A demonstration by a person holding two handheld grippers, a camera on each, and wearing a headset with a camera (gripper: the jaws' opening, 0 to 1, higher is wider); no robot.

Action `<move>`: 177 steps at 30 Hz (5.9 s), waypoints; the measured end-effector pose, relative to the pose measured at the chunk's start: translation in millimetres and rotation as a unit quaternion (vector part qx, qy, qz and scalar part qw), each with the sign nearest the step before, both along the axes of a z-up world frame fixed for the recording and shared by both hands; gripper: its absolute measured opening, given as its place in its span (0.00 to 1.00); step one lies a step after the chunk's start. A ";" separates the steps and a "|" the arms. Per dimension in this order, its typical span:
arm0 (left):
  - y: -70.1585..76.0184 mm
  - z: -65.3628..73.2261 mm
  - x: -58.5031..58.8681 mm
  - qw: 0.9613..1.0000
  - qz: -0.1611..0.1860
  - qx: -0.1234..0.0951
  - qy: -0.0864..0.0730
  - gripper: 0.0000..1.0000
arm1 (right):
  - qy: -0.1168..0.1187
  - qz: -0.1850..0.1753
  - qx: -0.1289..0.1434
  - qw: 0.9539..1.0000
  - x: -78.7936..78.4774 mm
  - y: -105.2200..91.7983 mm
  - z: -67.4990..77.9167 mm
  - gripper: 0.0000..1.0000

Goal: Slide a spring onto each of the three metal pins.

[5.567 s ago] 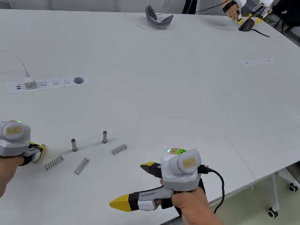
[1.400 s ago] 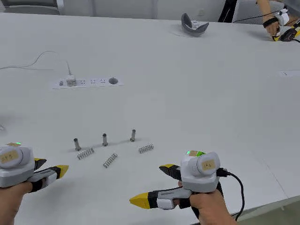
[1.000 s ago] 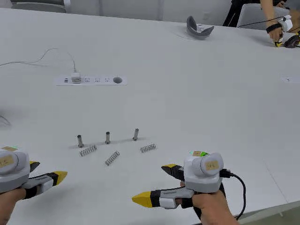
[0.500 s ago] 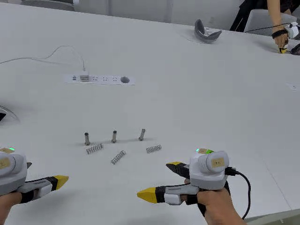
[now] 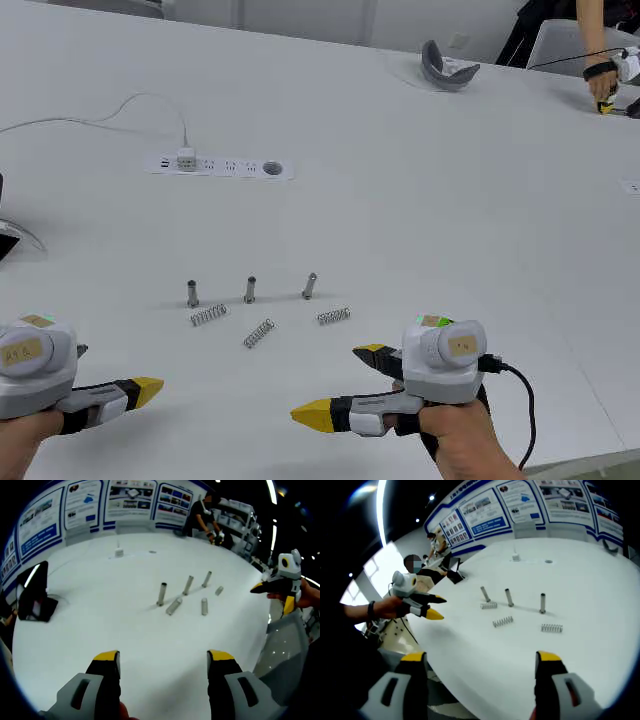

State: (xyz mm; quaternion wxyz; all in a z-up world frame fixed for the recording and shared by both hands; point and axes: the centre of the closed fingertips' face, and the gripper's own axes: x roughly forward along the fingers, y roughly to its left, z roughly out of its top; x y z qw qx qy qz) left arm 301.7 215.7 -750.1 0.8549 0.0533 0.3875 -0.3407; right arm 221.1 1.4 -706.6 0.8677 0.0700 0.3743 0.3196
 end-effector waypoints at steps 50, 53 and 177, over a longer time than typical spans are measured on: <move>-67.4 -13.8 45.7 0.999 -0.024 -0.034 -0.013 0.37 | 0.002 -0.024 -0.004 1.000 -7.1 -17.8 1.7 0.89; -73.3 -15.3 49.0 0.999 -0.026 -0.032 -0.013 0.35 | 0.003 -0.024 -0.003 1.000 -7.7 -17.3 1.2 0.89; -60.8 30.6 -4.2 0.992 -0.106 -0.011 -0.061 0.10 | 0.004 -0.034 0.040 0.999 0.1 10.2 7.1 0.80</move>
